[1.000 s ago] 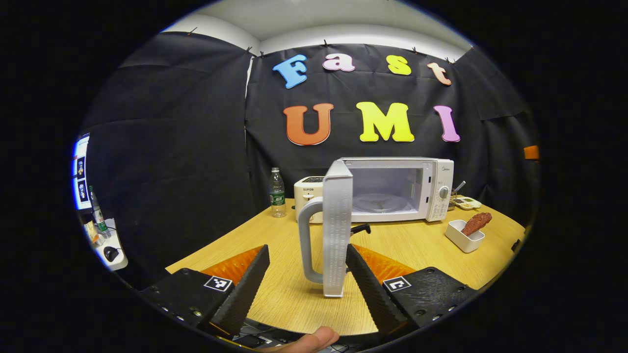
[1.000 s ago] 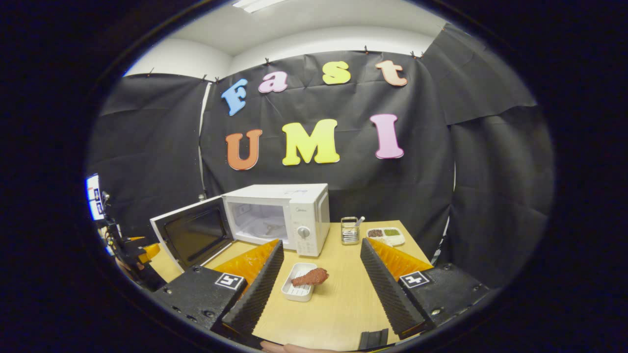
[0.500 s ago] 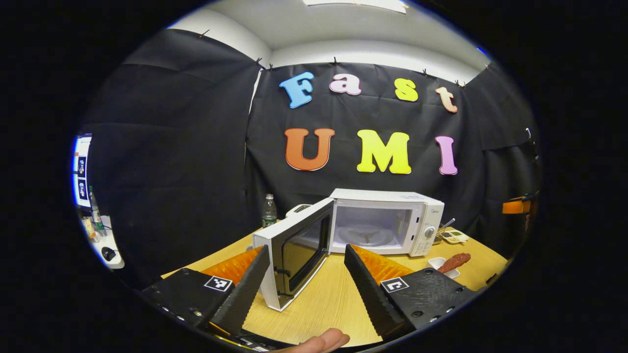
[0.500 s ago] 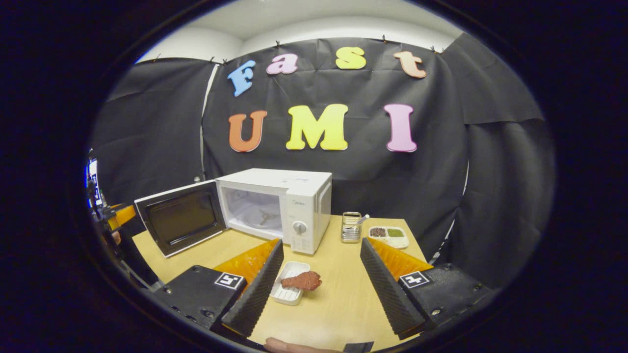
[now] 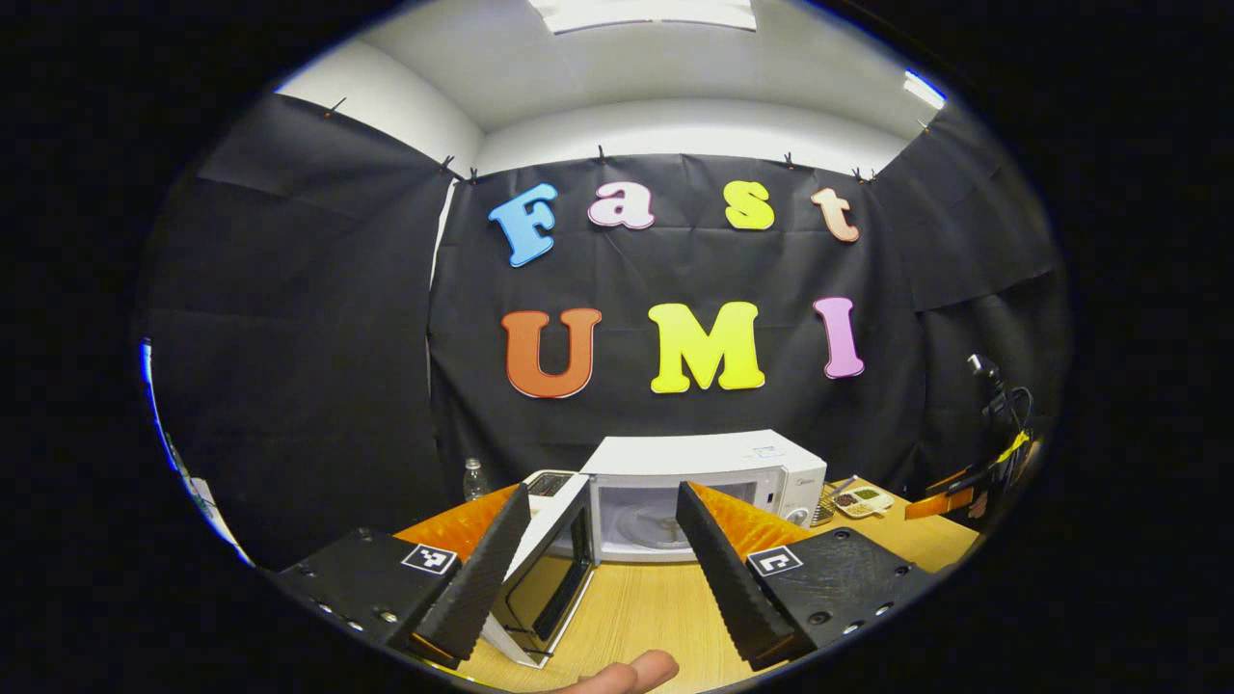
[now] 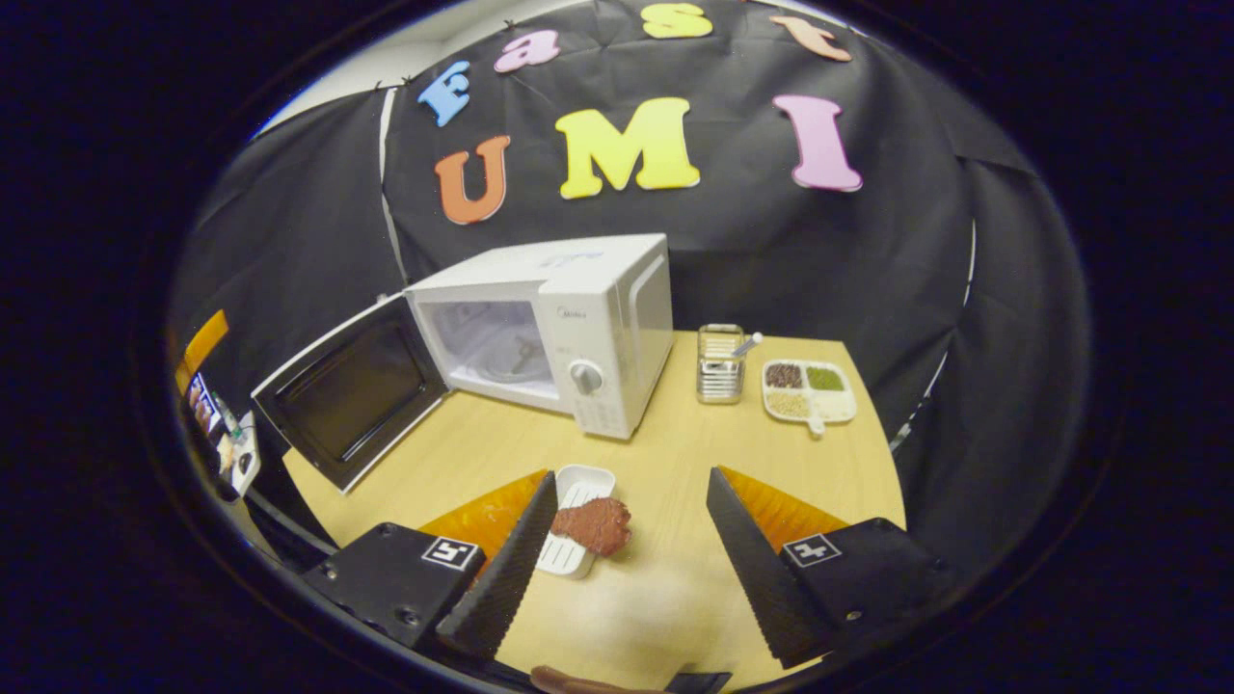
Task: Open the microwave oven with the left hand, put the food in, and close the microwave oven.
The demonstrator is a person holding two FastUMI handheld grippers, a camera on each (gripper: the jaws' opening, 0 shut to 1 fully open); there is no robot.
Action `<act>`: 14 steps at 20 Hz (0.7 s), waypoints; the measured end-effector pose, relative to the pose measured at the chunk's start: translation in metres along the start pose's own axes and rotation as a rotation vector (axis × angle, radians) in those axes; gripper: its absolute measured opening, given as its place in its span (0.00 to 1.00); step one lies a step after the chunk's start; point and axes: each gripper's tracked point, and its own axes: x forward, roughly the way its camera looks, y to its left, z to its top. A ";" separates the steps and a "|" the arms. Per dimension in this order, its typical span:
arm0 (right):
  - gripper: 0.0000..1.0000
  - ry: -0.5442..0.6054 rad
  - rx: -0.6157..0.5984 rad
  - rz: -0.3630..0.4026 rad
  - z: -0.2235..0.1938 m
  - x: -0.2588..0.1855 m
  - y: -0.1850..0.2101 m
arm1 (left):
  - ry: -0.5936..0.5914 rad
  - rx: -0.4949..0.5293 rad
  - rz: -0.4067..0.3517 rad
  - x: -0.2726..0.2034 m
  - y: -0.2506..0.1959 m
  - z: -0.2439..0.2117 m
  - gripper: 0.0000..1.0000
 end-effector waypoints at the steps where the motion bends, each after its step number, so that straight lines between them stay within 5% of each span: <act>1: 0.98 0.049 0.035 0.043 -0.010 0.007 0.002 | -0.001 0.009 -0.002 0.004 -0.005 0.005 0.94; 3: 0.92 0.175 0.127 0.135 -0.031 0.024 0.008 | 0.023 0.007 -0.010 0.008 -0.019 0.005 0.94; 4: 0.80 0.223 0.165 0.176 -0.039 0.031 0.011 | 0.023 0.008 -0.014 0.008 -0.026 0.008 0.95; 6: 0.78 0.296 0.210 0.225 -0.050 0.044 0.008 | 0.009 0.028 -0.031 0.008 -0.038 0.013 0.86; 7: 0.78 0.315 0.229 0.241 -0.055 0.050 0.007 | 0.004 0.040 -0.039 0.008 -0.043 0.012 0.95; 11: 0.83 0.353 0.298 0.320 -0.060 0.069 0.009 | 0.034 0.049 -0.118 0.000 -0.071 -0.002 0.96; 14: 0.57 0.404 0.410 0.416 -0.068 0.077 0.023 | 0.061 0.054 -0.095 -0.002 -0.064 -0.008 0.96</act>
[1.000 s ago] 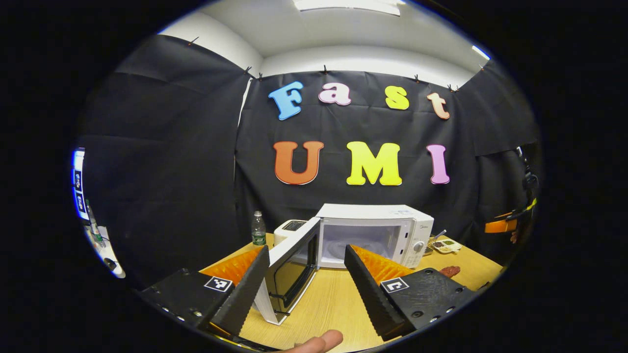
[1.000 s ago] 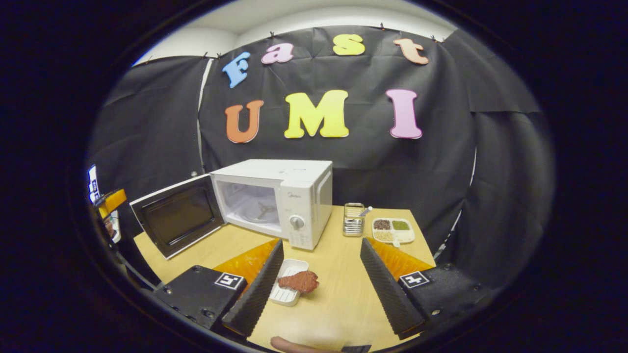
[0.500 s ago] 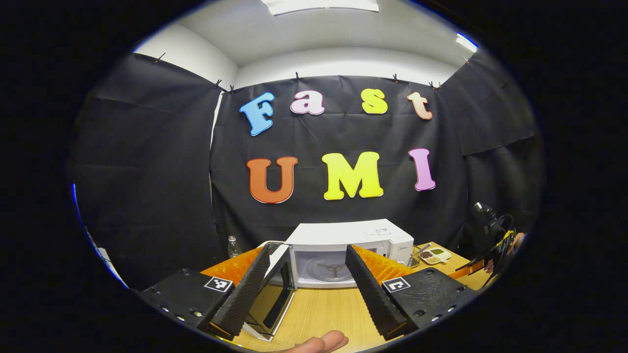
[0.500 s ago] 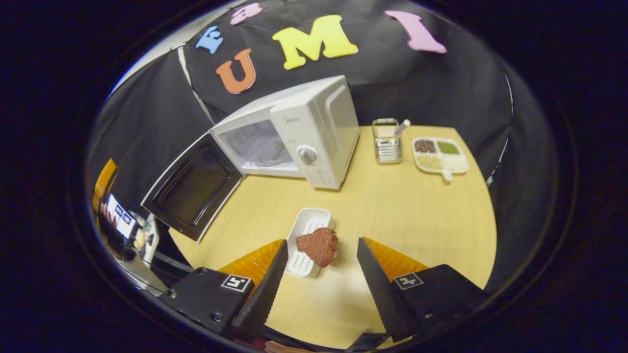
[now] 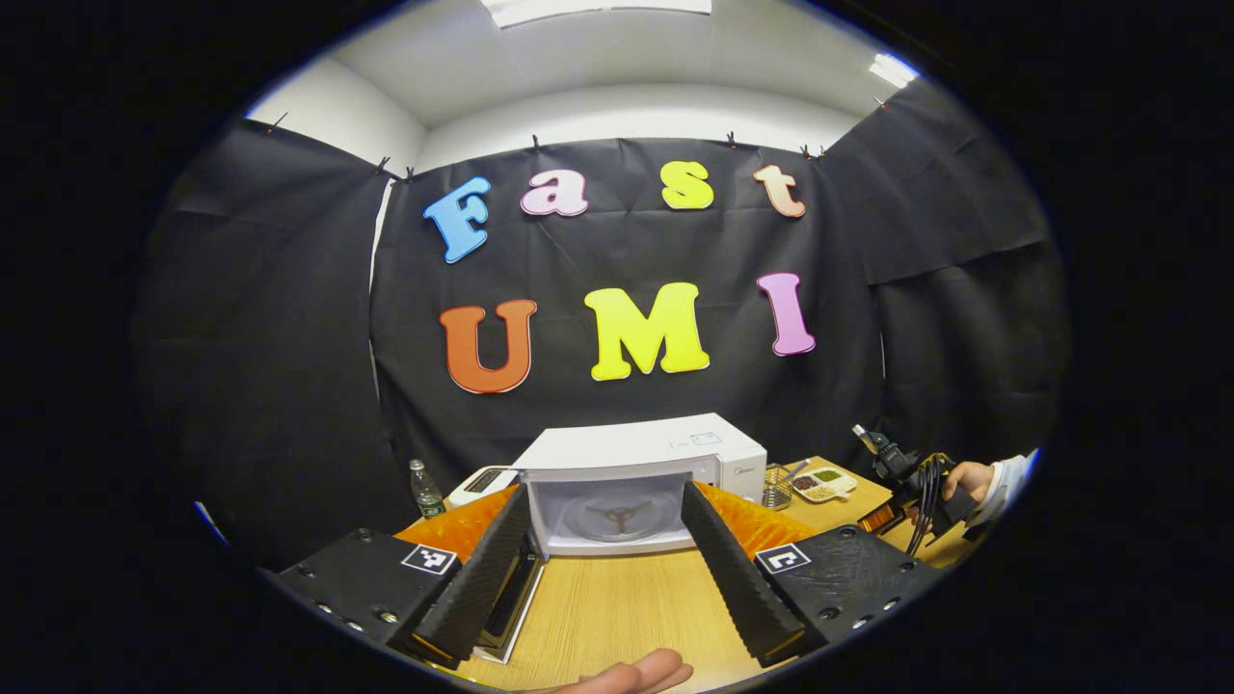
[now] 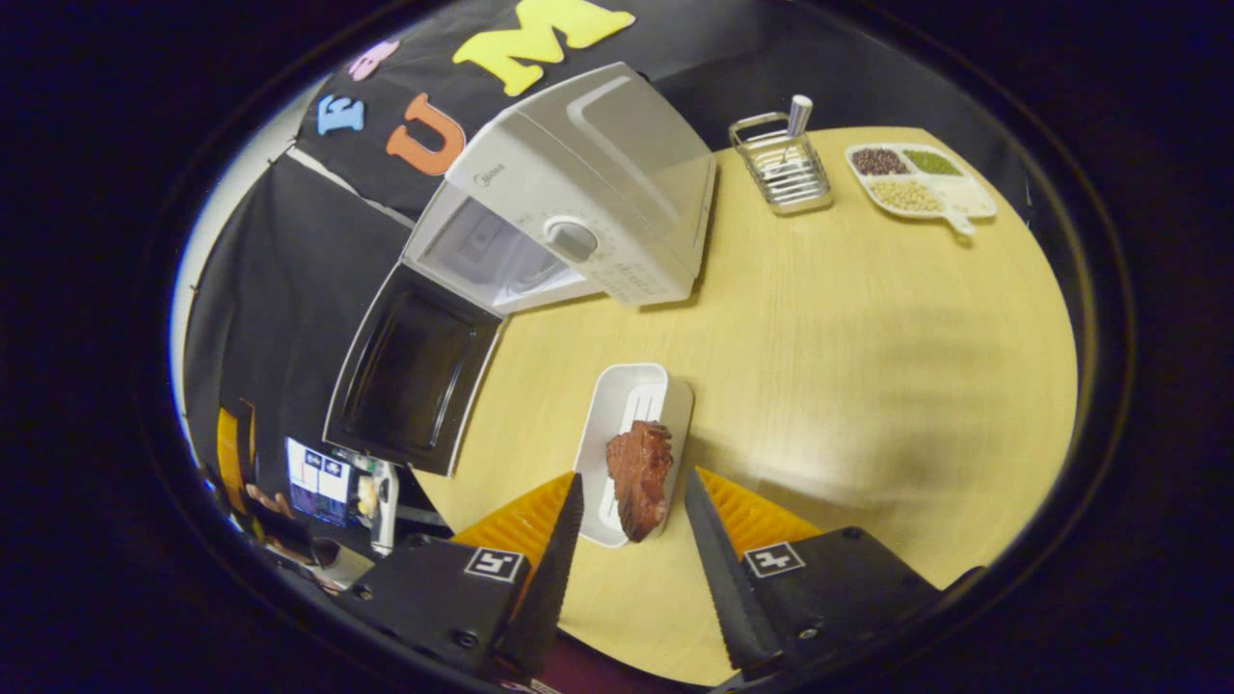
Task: Open the microwave oven with the left hand, put the food in, and close the microwave oven.
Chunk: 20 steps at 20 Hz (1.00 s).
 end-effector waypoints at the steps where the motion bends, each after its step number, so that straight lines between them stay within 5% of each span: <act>1: 0.49 0.033 0.037 0.013 -0.007 0.005 -0.003 | -0.005 -0.011 0.014 -0.001 0.003 0.000 0.96; 2: 0.24 0.047 0.071 0.026 -0.008 0.007 -0.005 | -0.008 -0.023 0.005 -0.002 0.001 0.001 0.96; 4: 0.14 0.034 0.049 0.006 -0.007 0.000 -0.005 | -0.019 -0.040 -0.021 -0.007 -0.002 0.003 0.97; 10: 0.13 -0.116 -0.218 -0.115 -0.003 -0.034 0.040 | -0.048 -0.062 -0.031 -0.013 0.010 0.001 0.96; 20: 0.13 -0.543 -0.562 -0.484 0.009 -0.016 0.095 | -0.087 -0.179 -0.076 -0.029 0.039 -0.005 0.96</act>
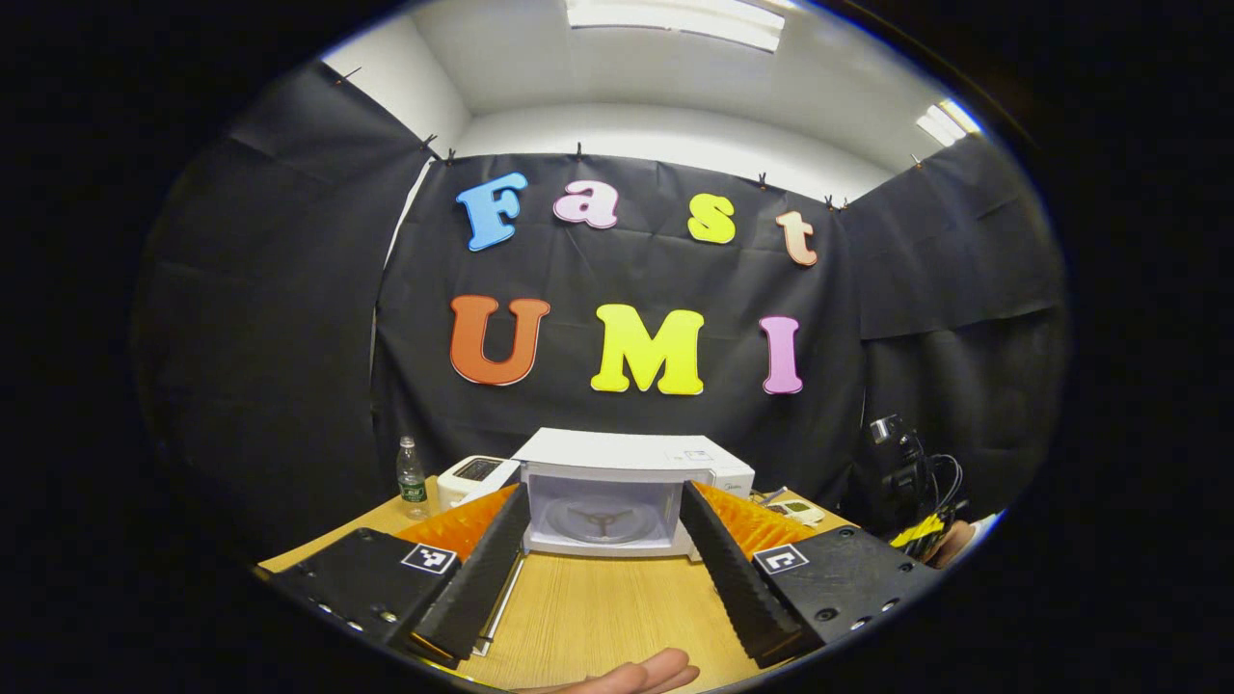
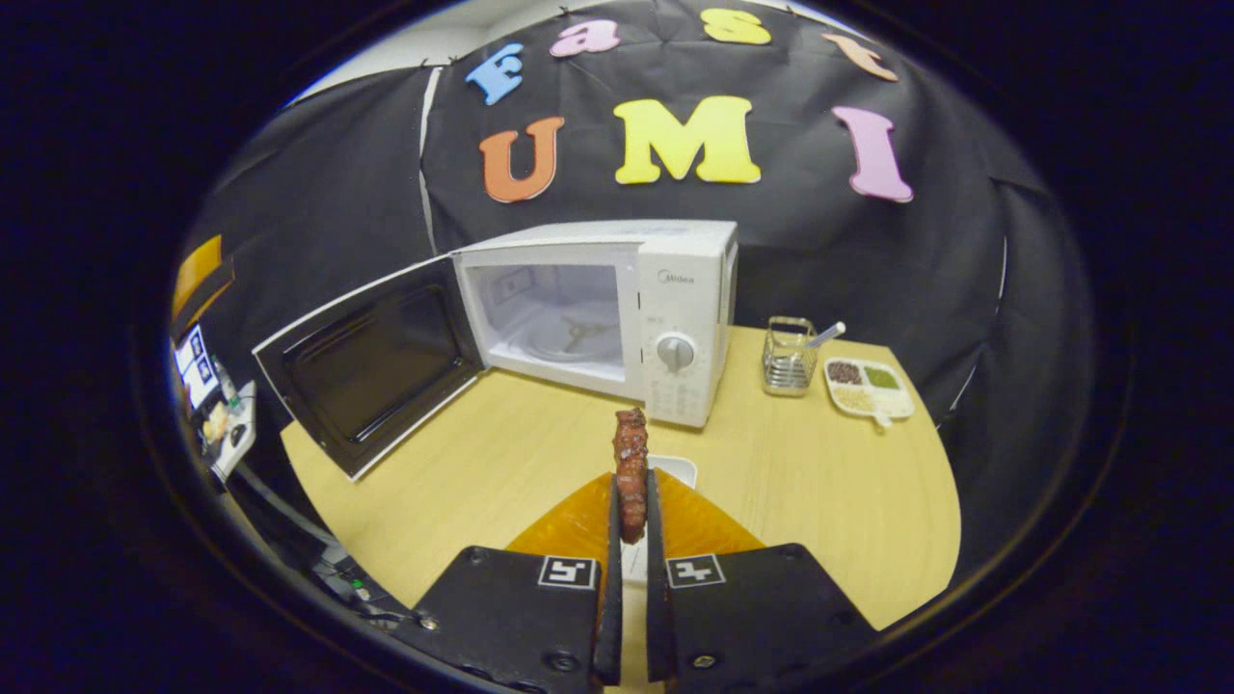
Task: Open the microwave oven with the left hand, put the food in, and close the microwave oven.
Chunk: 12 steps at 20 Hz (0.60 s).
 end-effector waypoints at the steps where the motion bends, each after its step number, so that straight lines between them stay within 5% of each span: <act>1: 0.13 -0.042 -0.019 -0.018 0.004 0.004 0.010 | -0.019 0.003 0.008 -0.001 0.007 0.005 0.95; 12: 0.13 -0.226 0.005 -0.074 0.057 0.094 0.112 | 0.042 0.025 0.032 -0.009 0.038 -0.004 0.93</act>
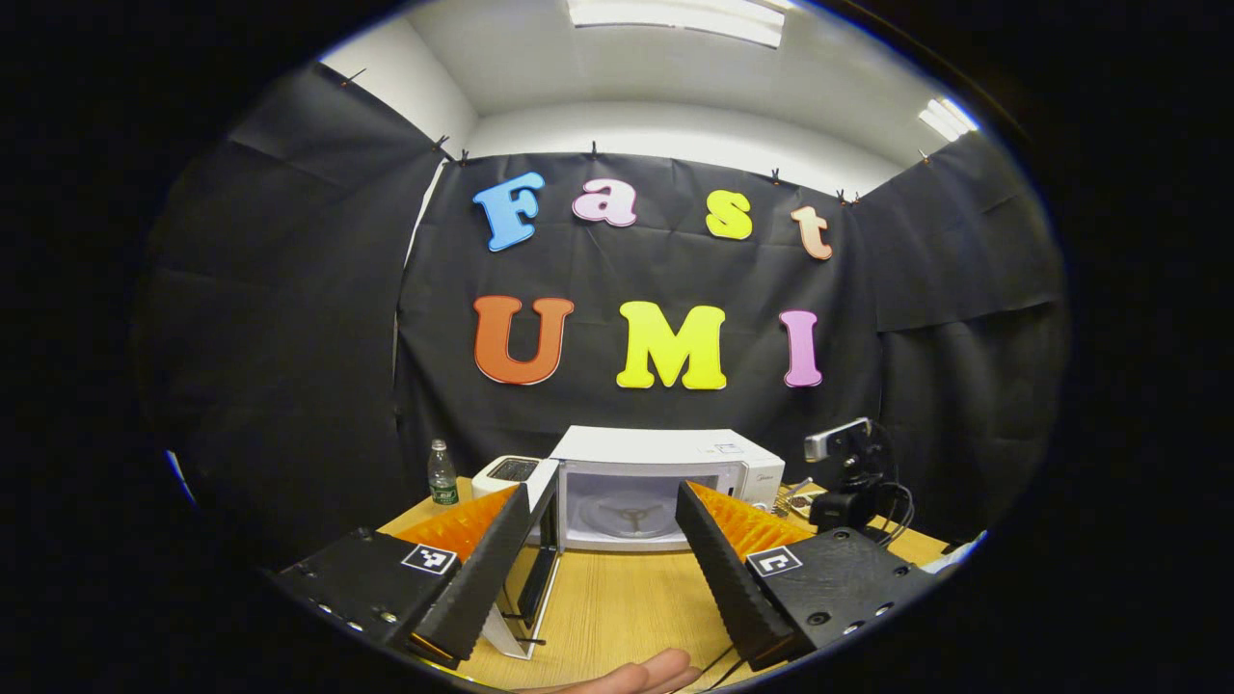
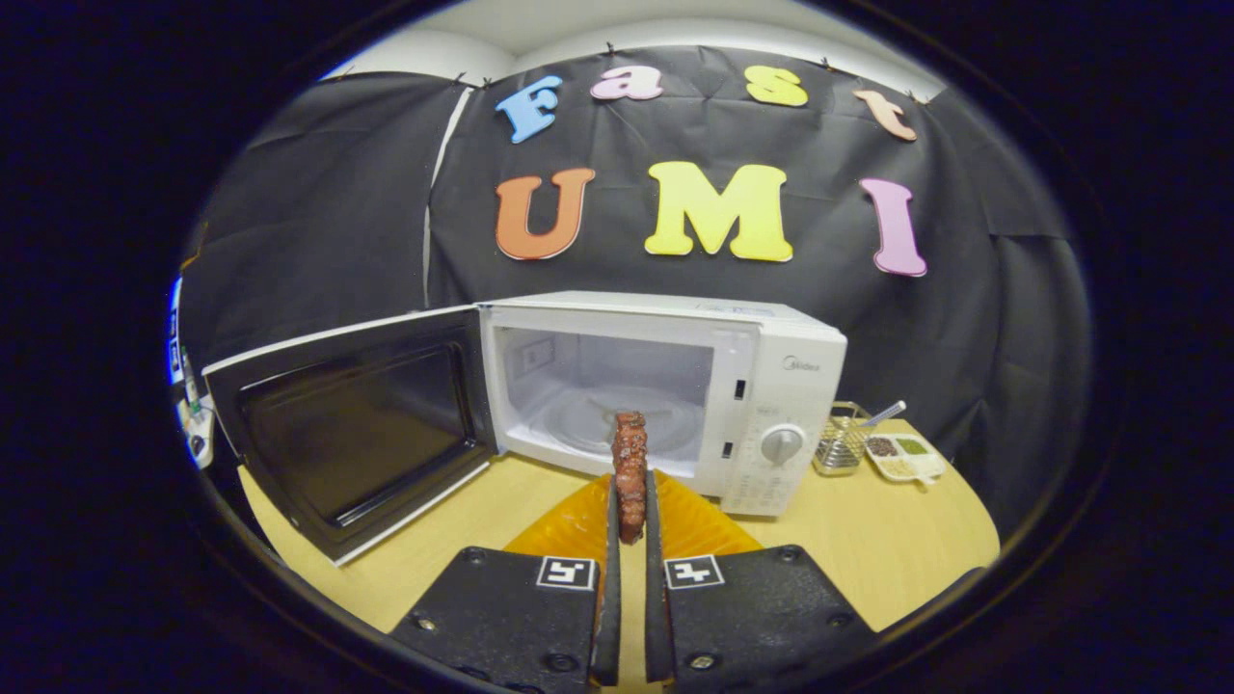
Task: Open the microwave oven with the left hand, put the food in, and close the microwave oven.
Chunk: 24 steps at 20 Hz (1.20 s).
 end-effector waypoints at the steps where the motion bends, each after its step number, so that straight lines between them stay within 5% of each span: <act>1: 0.13 -0.004 0.008 -0.006 0.001 0.011 0.007 | 0.013 0.000 -0.011 0.000 -0.001 -0.002 0.93; 11: 0.13 -0.125 0.019 -0.172 0.038 0.118 0.040 | 0.041 0.108 -0.020 -0.010 0.001 -0.011 0.94; 12: 0.13 -0.126 0.019 -0.192 0.039 0.128 0.040 | 0.034 0.127 0.011 -0.010 0.008 -0.008 0.83; 14: 0.13 -0.119 0.038 -0.227 0.040 0.148 0.035 | 0.020 0.127 0.028 -0.011 0.012 -0.004 0.97; 24: 0.13 -0.057 0.144 -0.266 0.030 0.216 0.013 | 0.072 0.080 0.050 0.011 0.029 -0.024 0.97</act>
